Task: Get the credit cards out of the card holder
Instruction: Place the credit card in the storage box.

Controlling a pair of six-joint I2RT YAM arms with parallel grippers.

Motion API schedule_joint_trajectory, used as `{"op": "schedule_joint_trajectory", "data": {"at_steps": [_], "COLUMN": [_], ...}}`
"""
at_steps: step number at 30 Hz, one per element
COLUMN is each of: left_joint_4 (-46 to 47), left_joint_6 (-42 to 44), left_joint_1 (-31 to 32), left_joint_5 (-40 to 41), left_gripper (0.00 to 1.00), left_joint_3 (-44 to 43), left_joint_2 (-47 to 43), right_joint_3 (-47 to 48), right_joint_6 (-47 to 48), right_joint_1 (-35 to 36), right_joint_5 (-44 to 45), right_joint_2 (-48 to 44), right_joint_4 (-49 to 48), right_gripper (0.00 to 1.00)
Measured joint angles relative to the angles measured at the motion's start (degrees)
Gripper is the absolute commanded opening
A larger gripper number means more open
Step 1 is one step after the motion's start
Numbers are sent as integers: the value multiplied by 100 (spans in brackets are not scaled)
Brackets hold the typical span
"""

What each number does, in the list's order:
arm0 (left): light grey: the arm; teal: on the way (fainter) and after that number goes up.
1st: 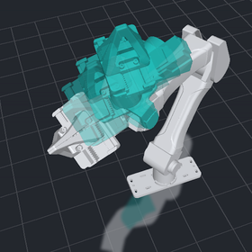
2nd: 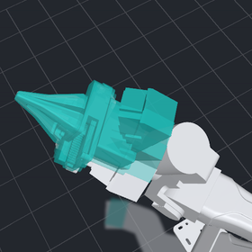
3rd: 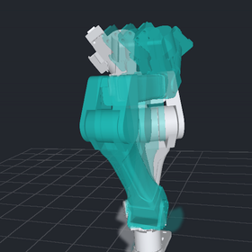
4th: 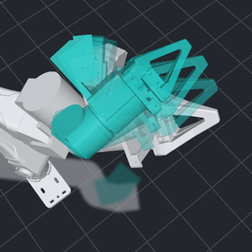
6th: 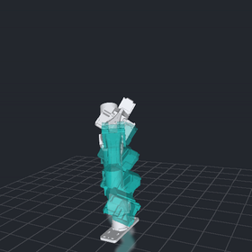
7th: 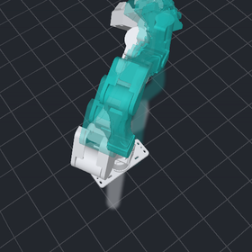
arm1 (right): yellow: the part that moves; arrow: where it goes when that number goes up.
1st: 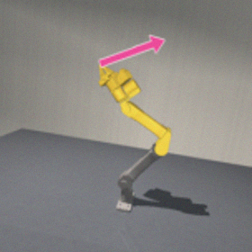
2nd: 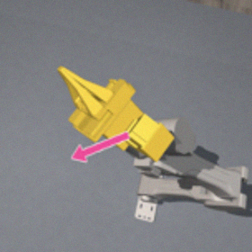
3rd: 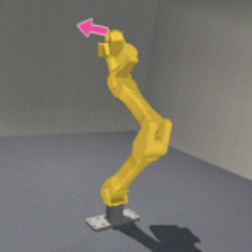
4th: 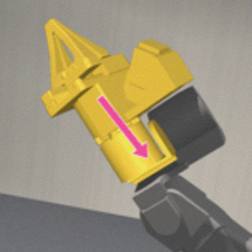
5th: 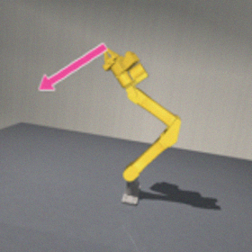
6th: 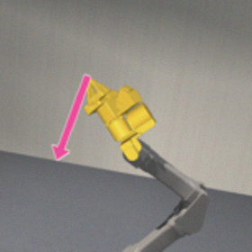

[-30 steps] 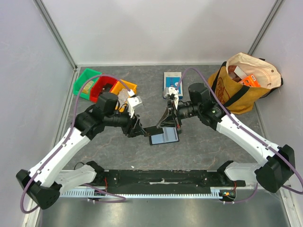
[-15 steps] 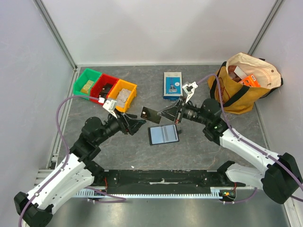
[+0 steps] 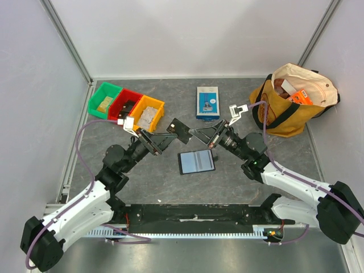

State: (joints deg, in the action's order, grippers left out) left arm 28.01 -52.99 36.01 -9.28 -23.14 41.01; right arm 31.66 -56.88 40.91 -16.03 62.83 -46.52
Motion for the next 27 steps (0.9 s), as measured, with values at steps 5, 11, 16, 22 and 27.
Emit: {"op": "schedule_joint_trajectory", "data": {"at_steps": [5, 11, 16, 22, 27], "left_joint_4": [481, 857, 1040, 608, -42], "left_joint_6": [-256, -461, -553, -551, -542], "left_joint_1": [116, 289, 337, 280, -278], "left_joint_5": [44, 199, 317, 673, 791], "left_gripper": [55, 13, 2, 2, 2], "left_joint_3": [0, 0, 0, -15, -96], "left_joint_2": [337, 540, 542, 472, 369], "right_joint_3": [-74, -122, -151, -221, -221], "right_joint_6": [-210, -271, -376, -212, 387], "right_joint_1": [116, 199, 201, 221, 227], "right_joint_5": [267, 463, 603, 859, 1434], "right_joint_2": [0, 2, 94, -74, -787], "right_joint_4": [-177, -273, -273, 219, 1355], "right_gripper": [0, 0, 34, 78, 93]}}
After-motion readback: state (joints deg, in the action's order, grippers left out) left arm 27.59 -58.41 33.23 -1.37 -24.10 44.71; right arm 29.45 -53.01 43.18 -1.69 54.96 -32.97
